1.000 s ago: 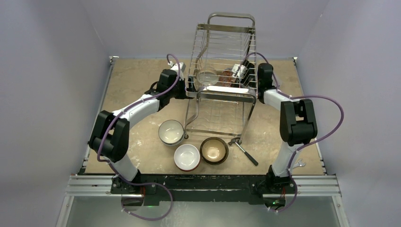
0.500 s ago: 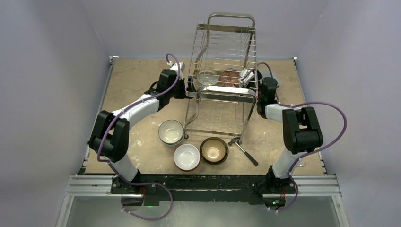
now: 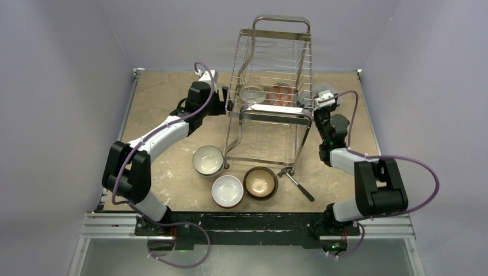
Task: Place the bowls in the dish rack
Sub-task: Place the bowl in the dish rack, then adjust the dish rack at the center of the board.
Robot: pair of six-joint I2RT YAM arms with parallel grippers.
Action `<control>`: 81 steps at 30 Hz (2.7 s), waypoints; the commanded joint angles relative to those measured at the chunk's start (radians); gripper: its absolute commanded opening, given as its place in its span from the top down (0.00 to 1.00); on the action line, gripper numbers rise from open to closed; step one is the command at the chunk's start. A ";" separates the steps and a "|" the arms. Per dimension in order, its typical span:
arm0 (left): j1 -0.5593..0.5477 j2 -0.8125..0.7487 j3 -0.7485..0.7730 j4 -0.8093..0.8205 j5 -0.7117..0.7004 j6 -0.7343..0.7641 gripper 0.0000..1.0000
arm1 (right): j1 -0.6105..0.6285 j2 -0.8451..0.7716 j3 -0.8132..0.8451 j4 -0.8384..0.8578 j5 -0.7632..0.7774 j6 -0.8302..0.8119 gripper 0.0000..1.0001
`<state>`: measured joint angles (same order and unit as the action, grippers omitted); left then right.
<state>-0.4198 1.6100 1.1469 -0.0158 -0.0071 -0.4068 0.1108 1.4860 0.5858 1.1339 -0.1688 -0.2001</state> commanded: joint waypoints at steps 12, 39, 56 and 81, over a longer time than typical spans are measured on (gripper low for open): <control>0.008 -0.137 -0.067 -0.092 -0.181 -0.065 0.18 | -0.002 -0.206 0.126 -0.715 0.212 0.538 0.01; 0.008 -0.807 -0.463 -0.436 -0.210 -0.426 0.18 | -0.008 -0.008 0.131 -0.971 -0.133 0.628 0.40; 0.007 -0.762 -0.473 -0.612 -0.144 -0.440 0.23 | -0.013 0.048 0.347 -1.095 0.164 0.564 0.58; 0.009 -0.727 -0.528 -0.548 -0.105 -0.398 0.39 | -0.008 0.061 0.258 -1.104 -0.017 0.541 0.63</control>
<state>-0.4187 0.8795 0.6235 -0.6121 -0.1280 -0.8257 0.1005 1.5188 0.8577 0.0521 -0.2249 0.3553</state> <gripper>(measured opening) 0.619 0.416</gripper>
